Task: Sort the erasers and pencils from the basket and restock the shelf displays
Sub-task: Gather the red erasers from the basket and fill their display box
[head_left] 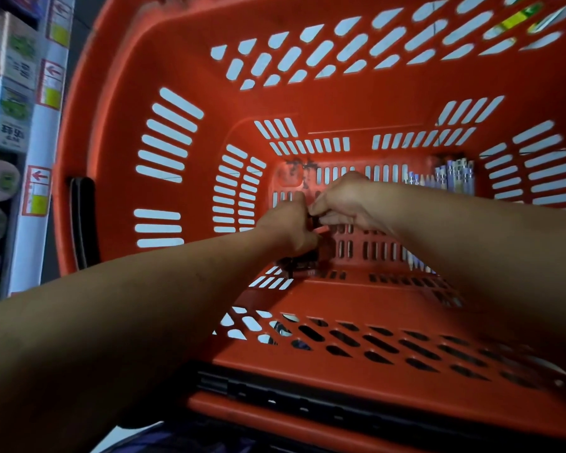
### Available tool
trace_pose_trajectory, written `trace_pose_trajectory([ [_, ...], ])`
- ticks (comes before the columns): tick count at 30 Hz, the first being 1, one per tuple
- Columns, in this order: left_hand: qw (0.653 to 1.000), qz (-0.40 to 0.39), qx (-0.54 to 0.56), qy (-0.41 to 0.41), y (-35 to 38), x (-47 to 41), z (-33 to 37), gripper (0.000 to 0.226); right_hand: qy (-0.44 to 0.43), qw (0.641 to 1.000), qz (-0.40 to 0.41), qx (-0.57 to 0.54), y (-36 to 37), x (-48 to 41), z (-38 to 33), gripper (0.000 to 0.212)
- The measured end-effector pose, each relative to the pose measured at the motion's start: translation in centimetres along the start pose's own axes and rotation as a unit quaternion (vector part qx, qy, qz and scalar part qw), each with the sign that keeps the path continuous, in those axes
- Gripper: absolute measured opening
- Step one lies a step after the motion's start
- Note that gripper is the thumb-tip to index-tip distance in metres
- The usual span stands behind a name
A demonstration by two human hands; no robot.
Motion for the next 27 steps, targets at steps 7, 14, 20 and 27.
trace_pose_trajectory([
  [7,0.999,-0.01,-0.005,0.037,-0.2,0.3,0.2,0.04,-0.02,0.999,-0.014,0.028,-1.0,0.2,-0.7,0.037],
  [14,1.0,0.023,-0.011,0.012,0.0,0.4,0.4,0.056,-0.005,1.0,-0.016,-0.01,-0.7,0.2,-0.1,0.037],
  [20,0.997,0.065,-0.002,0.03,0.3,0.3,0.2,0.066,0.002,0.999,-0.033,0.013,0.6,0.9,-0.5,0.022],
  [27,0.996,0.051,0.057,0.046,-0.1,-0.4,-0.3,0.045,-0.026,0.998,0.06,-0.009,-2.4,0.0,-1.9,0.042],
])
Point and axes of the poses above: each hand's wrist, its own x-axis away from the middle knuckle, its own y-axis out of the palm, z = x × y, the point moved 7 cm from there along -x, towards the middle knuckle, and after that the axes turned 12 degrees about -x, right-handed, at the moved point
